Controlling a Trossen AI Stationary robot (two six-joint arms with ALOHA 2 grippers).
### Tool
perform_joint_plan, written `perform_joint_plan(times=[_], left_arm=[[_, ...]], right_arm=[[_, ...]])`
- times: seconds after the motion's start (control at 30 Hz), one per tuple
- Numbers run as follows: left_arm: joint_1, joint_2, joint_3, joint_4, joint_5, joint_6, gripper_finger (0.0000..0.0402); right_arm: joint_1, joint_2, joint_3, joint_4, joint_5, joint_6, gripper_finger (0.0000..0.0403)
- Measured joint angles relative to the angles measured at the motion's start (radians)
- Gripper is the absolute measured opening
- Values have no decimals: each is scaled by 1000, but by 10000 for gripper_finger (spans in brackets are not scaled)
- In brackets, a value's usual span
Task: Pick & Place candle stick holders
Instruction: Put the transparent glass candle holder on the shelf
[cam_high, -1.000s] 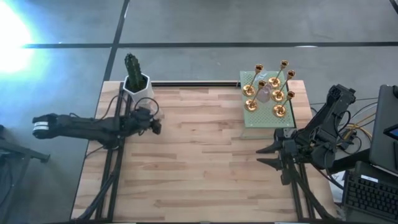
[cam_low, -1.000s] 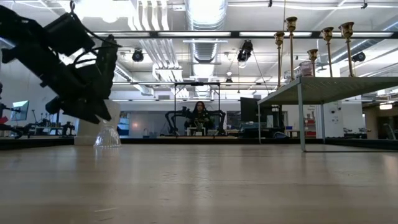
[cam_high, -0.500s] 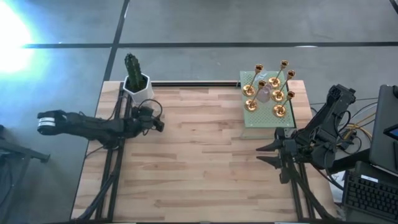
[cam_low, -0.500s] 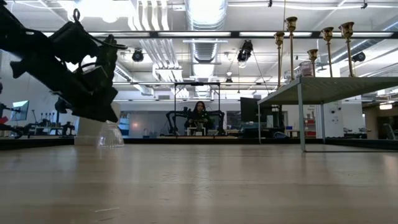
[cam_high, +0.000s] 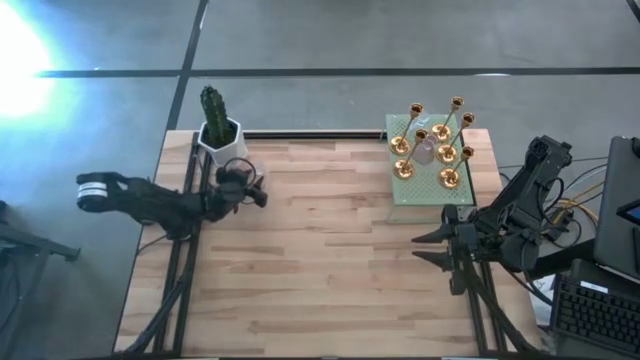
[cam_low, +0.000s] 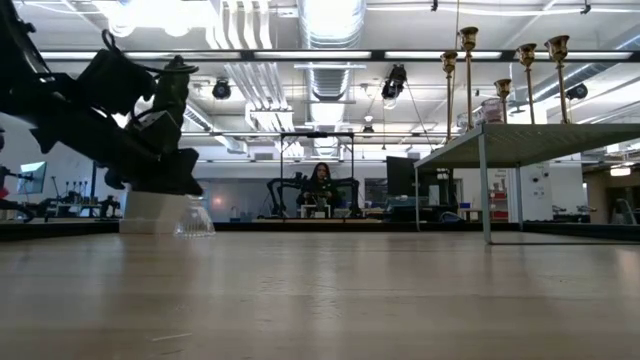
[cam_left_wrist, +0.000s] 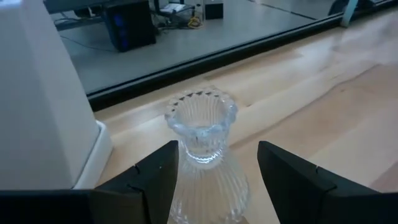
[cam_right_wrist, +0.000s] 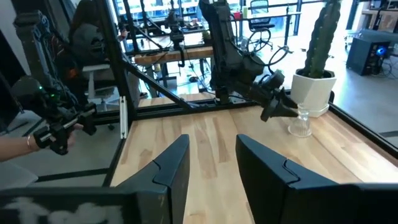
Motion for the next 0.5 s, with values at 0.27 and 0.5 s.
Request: perform_joint_plan(times=[0.27, 0.5], left_arm=[[81, 132, 18, 167, 107, 39, 224], [118, 257, 79, 241, 150, 73, 203]], right_arm=[[0, 0, 0, 0, 0, -14, 114], [0, 0, 0, 1, 0, -14, 120]])
